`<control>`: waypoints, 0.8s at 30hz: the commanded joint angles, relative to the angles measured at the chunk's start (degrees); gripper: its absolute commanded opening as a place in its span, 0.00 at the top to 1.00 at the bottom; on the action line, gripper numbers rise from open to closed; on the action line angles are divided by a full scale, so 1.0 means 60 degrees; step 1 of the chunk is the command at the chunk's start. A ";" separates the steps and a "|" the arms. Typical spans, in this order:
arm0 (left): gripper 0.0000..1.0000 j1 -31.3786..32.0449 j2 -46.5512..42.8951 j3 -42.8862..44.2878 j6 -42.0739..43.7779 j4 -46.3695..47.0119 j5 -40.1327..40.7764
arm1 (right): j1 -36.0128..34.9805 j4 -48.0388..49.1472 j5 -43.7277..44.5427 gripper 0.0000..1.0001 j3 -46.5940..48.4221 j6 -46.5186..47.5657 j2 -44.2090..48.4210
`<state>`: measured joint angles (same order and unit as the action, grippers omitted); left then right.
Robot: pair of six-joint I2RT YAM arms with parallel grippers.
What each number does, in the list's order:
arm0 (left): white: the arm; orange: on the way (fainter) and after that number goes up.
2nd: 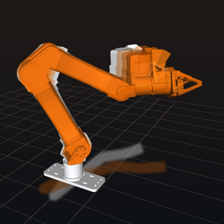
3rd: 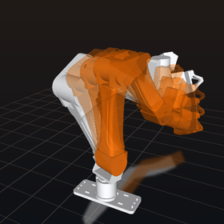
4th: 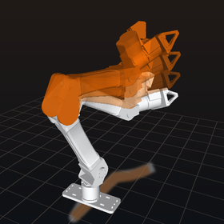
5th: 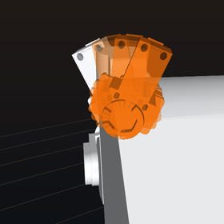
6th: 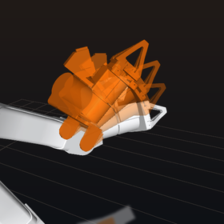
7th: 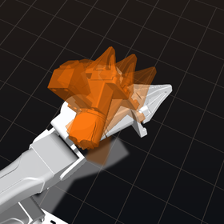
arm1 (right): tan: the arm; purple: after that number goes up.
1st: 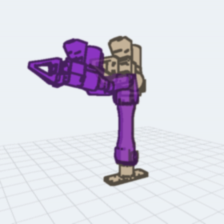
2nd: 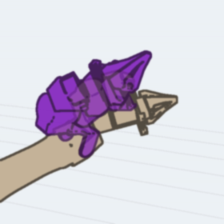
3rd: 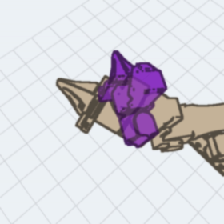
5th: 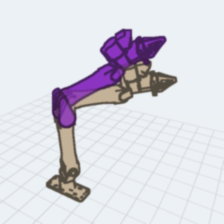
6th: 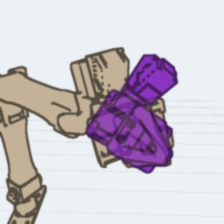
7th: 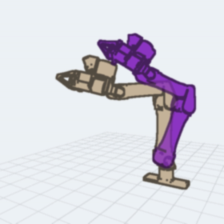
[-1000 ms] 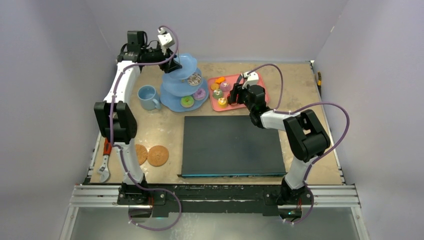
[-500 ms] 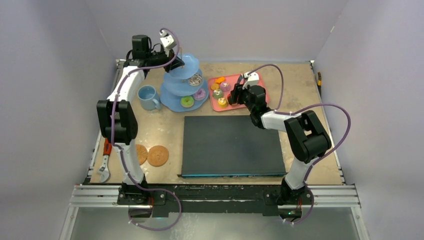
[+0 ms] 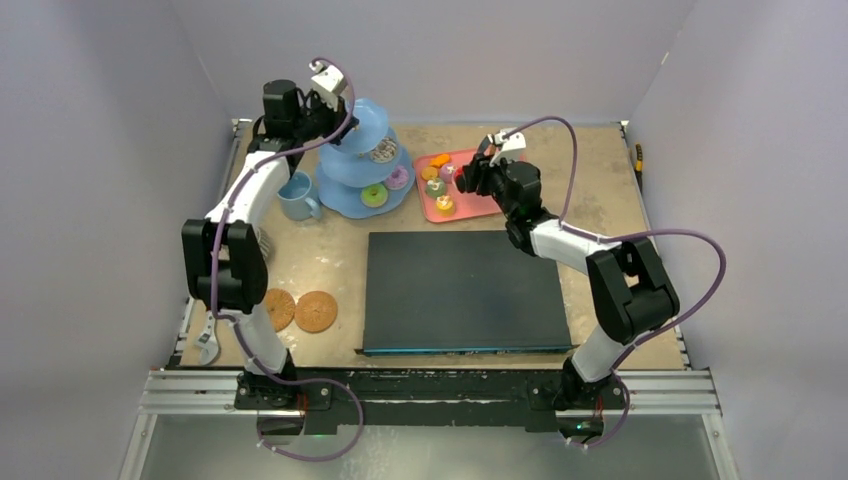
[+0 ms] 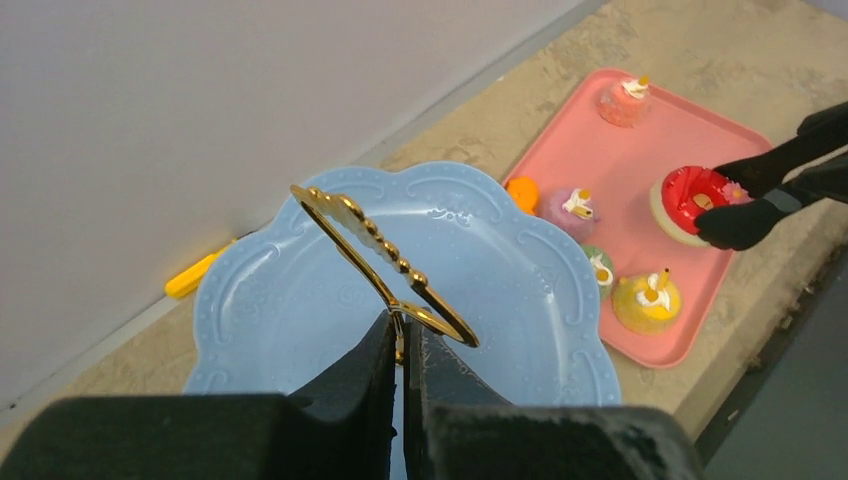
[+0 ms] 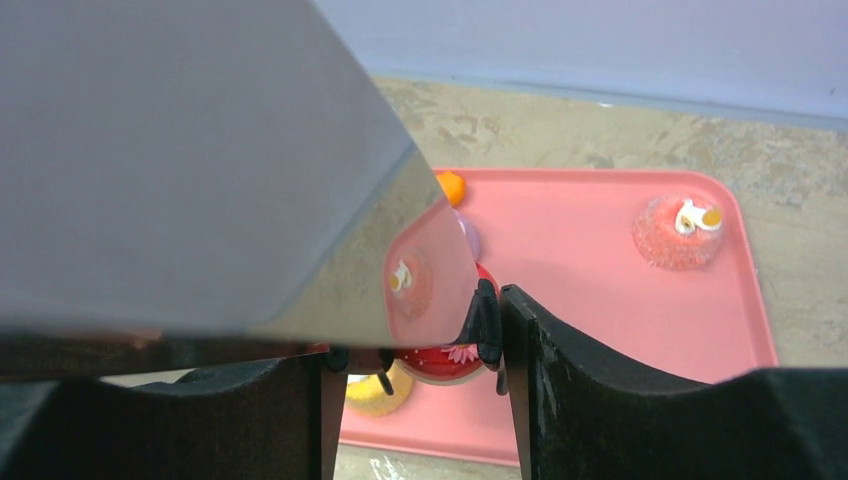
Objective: Serve the afternoon tea
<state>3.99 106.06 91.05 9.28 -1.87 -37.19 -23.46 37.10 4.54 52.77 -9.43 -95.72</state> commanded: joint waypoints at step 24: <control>1.00 0.1446 -0.1758 -0.1331 -0.2901 0.1219 0.6899 | -0.1784 0.0175 -0.0989 0.43 0.2311 -0.0314 -0.0022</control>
<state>11.84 99.42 83.15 -5.93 -0.60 -2.72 -32.45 35.88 0.14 62.46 -10.28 -95.50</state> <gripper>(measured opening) 0.025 0.568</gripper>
